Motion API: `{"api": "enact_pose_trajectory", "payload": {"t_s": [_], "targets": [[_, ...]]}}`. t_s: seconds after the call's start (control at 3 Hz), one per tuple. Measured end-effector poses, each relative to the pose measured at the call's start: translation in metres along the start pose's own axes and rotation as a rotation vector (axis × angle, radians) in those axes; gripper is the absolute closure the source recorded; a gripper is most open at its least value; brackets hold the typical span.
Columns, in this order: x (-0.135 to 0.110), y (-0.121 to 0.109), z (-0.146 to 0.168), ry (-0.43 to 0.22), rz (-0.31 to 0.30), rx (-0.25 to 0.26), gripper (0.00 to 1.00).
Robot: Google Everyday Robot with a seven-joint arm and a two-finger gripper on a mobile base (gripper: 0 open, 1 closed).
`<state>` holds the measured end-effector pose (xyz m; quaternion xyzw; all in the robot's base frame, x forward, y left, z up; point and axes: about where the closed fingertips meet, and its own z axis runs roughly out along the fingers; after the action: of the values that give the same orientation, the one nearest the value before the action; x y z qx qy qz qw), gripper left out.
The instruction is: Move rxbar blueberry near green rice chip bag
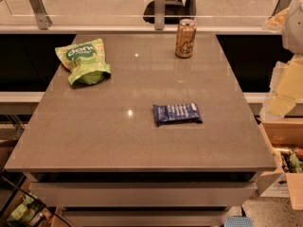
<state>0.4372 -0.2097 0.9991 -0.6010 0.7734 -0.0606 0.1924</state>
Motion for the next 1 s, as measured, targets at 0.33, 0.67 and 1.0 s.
{"api": "enact_pose_trajectory", "payload": {"t_s": [0.33,0.67,1.0], "targets": [[0.000,0.000,-0.001,-0.001,0.000,0.002,0.00],[-0.004,-0.007,-0.008,-0.064,-0.011,0.004,0.00],[-0.007,-0.019,-0.015,-0.198,-0.028,0.011,0.00]]}}
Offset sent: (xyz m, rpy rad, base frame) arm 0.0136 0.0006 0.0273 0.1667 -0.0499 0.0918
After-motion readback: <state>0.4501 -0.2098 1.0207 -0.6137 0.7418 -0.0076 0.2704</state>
